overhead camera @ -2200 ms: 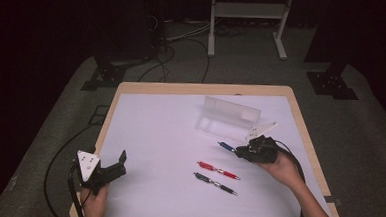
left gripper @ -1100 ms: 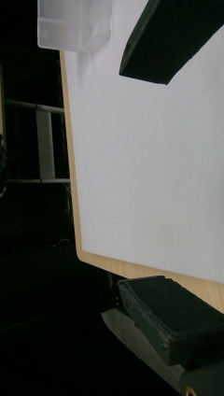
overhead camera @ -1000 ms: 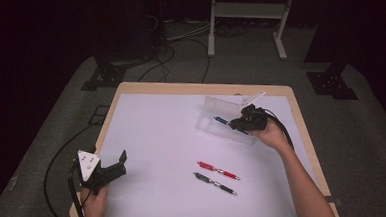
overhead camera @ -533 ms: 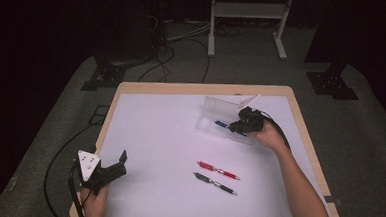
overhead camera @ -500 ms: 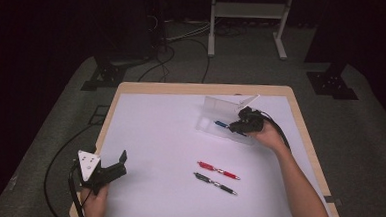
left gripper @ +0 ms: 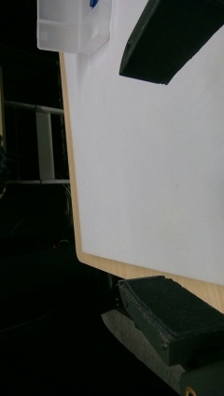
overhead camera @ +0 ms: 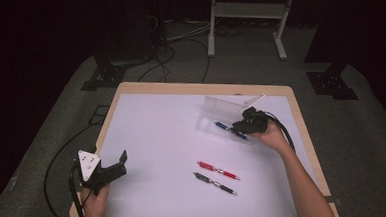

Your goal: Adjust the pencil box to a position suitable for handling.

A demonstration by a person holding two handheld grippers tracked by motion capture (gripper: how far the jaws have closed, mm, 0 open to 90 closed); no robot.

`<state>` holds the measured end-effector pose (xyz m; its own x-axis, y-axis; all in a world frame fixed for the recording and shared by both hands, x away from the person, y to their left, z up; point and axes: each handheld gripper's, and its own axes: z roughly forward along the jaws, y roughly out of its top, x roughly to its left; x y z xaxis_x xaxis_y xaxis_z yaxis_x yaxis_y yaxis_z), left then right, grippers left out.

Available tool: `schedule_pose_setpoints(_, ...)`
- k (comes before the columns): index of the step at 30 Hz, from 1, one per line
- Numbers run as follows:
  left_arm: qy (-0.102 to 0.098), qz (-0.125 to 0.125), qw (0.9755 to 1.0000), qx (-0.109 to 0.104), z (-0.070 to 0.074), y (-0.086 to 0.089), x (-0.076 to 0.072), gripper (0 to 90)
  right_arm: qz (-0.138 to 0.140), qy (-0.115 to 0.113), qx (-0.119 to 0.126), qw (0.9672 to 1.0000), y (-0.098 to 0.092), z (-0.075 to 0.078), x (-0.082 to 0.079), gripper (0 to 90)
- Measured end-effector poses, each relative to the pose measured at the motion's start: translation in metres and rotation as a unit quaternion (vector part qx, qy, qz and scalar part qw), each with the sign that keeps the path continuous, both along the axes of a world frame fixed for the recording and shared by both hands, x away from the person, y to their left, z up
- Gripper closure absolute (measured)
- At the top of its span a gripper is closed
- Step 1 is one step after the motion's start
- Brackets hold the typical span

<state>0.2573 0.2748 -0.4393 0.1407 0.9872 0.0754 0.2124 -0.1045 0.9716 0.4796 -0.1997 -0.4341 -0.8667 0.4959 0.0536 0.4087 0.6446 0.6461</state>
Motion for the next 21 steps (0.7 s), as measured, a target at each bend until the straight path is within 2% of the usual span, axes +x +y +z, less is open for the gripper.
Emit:
schedule_pose_setpoints(5, 0.000, 0.000, 1.0000, 0.001, 0.000, -0.001, 0.000, 0.4, 0.013, -0.002, 0.025, 0.9996, -0.002, 0.011, -0.016, 65.9)
schedule_pose_setpoints(10, 0.000, 0.000, 1.0000, 0.001, 0.000, -0.001, 0.000, 0.4, 0.027, -0.002, 0.049, 0.9984, -0.001, 0.014, -0.040, 61.4)
schedule_pose_setpoints(12, 0.000, 0.001, 1.0000, 0.000, 0.000, -0.001, 0.000, 0.3, 0.033, -0.007, 0.052, 0.9981, 0.000, 0.015, -0.050, 61.3)
schedule_pose_setpoints(18, 0.000, 0.000, 1.0000, 0.004, 0.000, -0.001, 0.000, 0.4, 0.042, 0.001, 0.057, 0.9975, 0.004, 0.015, -0.069, 58.3)
schedule_pose_setpoints(21, 0.000, -0.001, 1.0000, 0.004, 0.000, -0.001, 0.000, 0.4, 0.048, -0.003, 0.059, 0.9971, 0.006, 0.014, -0.077, 57.5)
